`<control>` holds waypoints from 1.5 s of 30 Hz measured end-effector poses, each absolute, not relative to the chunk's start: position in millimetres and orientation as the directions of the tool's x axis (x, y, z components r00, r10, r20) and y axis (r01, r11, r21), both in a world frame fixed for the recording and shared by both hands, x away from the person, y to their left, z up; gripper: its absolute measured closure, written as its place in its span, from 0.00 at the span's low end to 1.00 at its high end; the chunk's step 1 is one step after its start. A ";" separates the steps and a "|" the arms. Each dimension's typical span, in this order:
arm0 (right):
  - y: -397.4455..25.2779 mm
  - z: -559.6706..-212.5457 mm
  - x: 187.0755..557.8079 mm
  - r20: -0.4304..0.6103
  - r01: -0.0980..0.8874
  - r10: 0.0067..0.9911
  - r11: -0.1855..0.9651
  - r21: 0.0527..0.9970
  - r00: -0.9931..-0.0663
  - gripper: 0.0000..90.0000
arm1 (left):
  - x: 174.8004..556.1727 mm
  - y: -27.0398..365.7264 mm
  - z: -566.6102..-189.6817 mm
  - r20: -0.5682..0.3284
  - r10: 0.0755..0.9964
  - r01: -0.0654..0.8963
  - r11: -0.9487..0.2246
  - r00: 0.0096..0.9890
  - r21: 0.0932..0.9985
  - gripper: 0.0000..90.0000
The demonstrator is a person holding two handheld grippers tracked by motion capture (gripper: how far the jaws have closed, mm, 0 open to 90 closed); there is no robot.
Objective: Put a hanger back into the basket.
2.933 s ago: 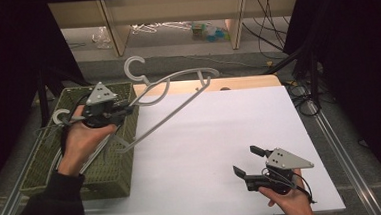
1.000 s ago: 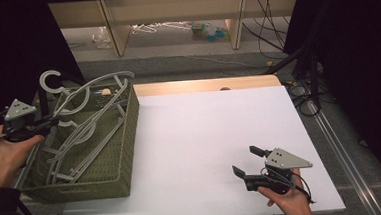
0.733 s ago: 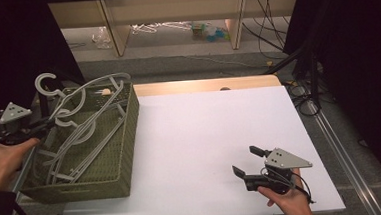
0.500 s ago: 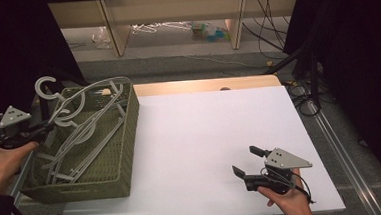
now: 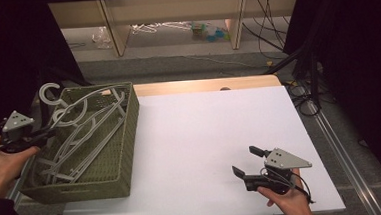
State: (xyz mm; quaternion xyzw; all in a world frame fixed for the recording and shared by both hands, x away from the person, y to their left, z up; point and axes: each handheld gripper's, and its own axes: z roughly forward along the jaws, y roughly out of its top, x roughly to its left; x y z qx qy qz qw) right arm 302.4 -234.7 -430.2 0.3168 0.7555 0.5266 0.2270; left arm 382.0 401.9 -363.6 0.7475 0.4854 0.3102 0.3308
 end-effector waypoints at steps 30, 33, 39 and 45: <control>-234.0 -430.1 301.4 0.007 0.265 0.718 0.248 0.932 -0.696 0.18 | 392.1 393.2 -397.5 0.179 0.908 0.631 -0.395 0.380 0.668 0.89; -234.7 -430.0 301.7 0.000 0.257 0.719 0.249 0.934 -0.695 0.18 | 394.1 392.0 -399.5 0.173 0.918 0.644 -0.377 0.358 0.666 0.89; -234.9 -429.9 302.1 -0.008 0.247 0.718 0.250 0.936 -0.696 0.18 | 398.2 389.6 -402.2 0.186 0.922 0.680 -0.376 0.338 0.630 0.90; -235.0 -430.0 302.4 -0.007 0.246 0.716 0.249 0.937 -0.698 0.18 | 399.4 388.4 -403.2 0.193 0.925 0.701 -0.376 0.328 0.606 0.87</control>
